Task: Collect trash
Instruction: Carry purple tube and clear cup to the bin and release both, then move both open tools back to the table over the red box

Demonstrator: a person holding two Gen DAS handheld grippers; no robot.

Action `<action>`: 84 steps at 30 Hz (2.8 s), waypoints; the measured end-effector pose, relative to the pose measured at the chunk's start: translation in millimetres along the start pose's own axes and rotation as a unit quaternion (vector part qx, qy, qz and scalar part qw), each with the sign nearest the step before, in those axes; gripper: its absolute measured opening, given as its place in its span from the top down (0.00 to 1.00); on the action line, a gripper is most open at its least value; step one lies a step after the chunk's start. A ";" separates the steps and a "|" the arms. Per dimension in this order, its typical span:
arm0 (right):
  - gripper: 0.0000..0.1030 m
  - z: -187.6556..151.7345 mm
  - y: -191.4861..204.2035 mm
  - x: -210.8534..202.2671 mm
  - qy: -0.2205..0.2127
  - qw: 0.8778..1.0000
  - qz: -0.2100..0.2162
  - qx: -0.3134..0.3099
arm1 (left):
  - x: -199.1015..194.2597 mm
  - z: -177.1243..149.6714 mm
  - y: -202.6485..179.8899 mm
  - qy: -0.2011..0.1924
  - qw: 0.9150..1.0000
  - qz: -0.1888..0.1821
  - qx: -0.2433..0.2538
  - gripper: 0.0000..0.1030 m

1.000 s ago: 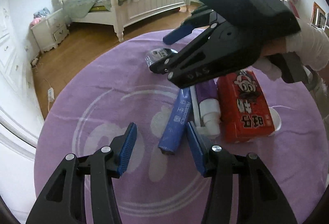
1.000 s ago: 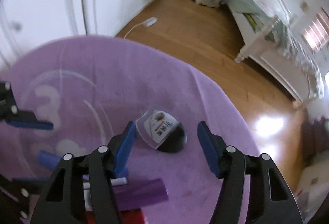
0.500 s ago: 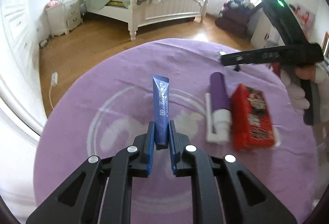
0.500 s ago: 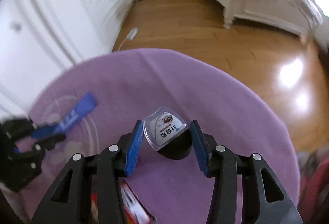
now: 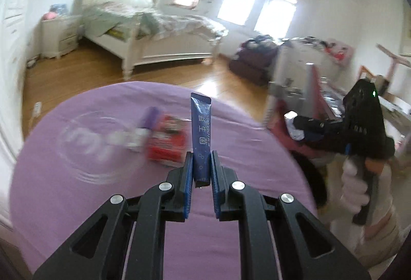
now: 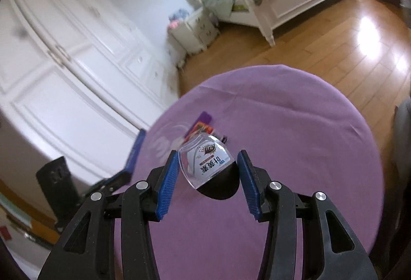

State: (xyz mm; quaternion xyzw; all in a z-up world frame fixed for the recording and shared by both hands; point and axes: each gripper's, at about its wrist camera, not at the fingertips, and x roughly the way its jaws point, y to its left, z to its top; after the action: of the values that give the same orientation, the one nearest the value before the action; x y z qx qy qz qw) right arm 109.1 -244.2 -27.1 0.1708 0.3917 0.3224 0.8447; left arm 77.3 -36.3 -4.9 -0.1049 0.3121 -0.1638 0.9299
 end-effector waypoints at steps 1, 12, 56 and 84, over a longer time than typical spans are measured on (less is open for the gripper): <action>0.54 -11.8 -0.4 -19.6 -0.014 1.000 0.000 0.007 | 0.8 -2.2 -9.4 0.000 1.000 -0.008 0.005 0.87; 0.54 -87.8 -69.1 -174.8 -0.122 0.985 -0.081 0.087 | 46.4 -27.3 -163.4 0.031 0.990 -0.114 0.071 0.87; 0.26 -123.3 -244.9 -204.6 -0.169 0.939 -0.175 0.245 | 160.0 -28.7 -222.1 0.097 0.983 -0.142 0.070 0.46; 0.33 -77.8 2.8 72.0 0.079 0.991 -0.073 -0.078 | 143.5 18.3 53.1 0.105 0.988 0.092 0.060 0.46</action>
State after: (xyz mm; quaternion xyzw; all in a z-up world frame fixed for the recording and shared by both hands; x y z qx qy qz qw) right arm 82.9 -190.5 -114.7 0.0491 0.4424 0.3016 0.8432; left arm 209.1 -38.6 -84.8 -0.0020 0.4060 -0.1057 0.9077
